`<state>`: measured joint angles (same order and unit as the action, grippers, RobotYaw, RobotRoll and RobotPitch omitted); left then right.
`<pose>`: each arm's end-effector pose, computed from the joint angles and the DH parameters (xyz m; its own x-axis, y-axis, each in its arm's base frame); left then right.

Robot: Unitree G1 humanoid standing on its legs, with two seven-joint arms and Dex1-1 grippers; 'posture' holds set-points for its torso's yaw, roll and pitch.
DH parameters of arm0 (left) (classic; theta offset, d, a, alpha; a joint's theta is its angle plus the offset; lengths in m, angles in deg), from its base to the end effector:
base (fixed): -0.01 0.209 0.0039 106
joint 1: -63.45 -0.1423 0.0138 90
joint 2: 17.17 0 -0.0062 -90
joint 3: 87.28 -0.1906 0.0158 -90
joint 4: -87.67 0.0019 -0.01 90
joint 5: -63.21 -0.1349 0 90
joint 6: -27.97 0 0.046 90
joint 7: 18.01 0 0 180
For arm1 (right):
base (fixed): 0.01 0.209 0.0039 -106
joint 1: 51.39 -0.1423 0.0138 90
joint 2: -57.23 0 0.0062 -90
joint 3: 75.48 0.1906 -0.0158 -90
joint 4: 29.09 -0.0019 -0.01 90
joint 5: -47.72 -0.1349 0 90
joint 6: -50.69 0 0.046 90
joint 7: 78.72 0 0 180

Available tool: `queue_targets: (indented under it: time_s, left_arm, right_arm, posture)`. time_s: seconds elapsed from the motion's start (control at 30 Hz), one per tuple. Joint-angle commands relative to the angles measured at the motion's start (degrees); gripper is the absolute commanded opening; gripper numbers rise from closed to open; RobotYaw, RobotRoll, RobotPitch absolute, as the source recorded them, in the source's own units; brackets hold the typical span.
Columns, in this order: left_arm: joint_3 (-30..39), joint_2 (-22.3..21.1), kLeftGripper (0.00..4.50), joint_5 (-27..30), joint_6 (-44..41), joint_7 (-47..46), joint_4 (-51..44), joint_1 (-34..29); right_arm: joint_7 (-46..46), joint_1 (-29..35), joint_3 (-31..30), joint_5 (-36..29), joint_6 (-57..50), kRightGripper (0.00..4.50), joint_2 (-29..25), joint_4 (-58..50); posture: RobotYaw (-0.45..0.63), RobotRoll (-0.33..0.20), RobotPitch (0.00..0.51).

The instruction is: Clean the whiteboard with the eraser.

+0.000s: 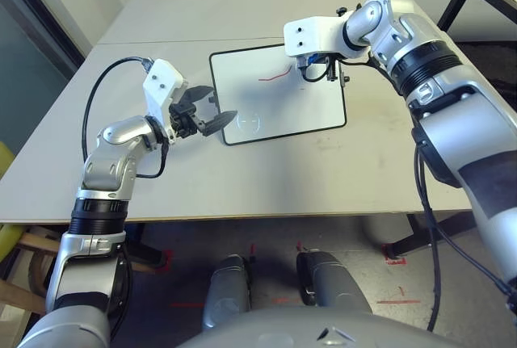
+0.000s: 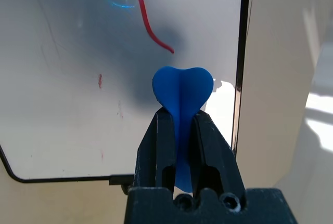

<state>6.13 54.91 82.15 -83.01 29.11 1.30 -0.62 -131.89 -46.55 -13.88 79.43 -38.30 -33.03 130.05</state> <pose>0.2749 0.2498 0.1565 0.7231 -0.6791 -0.1259 0.6891 0.6971 0.1978 0.3848 -0.1041 0.2717 0.6662 0.3516 -0.6577 -0.6924 -0.0361 -0.7206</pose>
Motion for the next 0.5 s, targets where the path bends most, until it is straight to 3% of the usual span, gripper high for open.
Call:
queue_targets:
  time_s: [0.03,0.5]
  left_arm:
    - [0.7,-0.5,4.50,-0.6,0.6,-0.3,1.0,0.0]
    - [1.4,-0.7,4.50,-0.1,0.1,-1.4,-1.4,-2.2]
  right_arm:
    - [3.1,-1.7,0.9,-0.4,-1.5,0.17,1.4,2.5]
    - [8.9,-1.9,0.7,0.1,-2.9,0.16,4.6,5.8]
  posture:
    - [-0.06,0.000,0.054]
    - [-0.03,0.000,0.057]
